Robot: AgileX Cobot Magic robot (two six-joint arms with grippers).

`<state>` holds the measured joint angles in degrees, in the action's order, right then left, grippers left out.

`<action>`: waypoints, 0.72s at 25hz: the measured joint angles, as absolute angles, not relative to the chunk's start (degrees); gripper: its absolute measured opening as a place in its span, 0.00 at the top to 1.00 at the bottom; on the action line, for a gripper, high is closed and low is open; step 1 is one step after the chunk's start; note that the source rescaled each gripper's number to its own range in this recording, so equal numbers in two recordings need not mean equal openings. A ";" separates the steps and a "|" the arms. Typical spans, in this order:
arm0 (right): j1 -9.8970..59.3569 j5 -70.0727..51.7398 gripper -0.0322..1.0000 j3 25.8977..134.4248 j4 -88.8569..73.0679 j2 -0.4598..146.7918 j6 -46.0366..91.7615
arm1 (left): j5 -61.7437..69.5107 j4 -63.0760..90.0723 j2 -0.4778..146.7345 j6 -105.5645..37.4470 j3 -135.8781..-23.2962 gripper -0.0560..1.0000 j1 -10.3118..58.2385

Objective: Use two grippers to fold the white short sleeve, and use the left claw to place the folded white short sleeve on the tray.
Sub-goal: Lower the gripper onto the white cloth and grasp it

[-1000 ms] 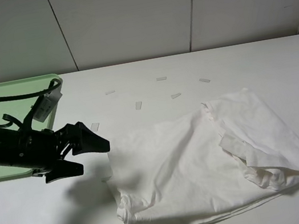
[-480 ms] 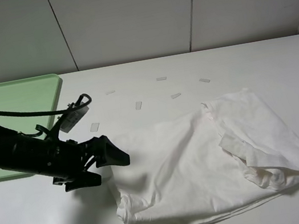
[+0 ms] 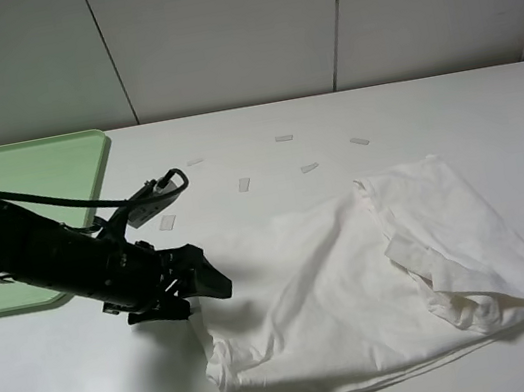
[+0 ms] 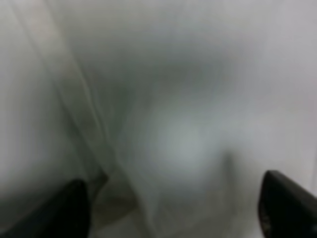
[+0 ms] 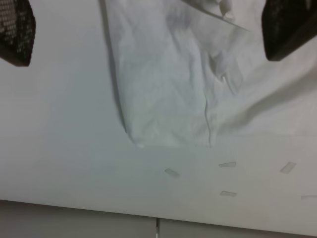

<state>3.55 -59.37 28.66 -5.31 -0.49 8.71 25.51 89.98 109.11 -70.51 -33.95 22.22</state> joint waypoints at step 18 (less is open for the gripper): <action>3.55 -59.30 0.00 28.66 -5.35 -0.49 8.71 | 26.74 98.50 113.46 -71.63 -37.77 0.44 27.95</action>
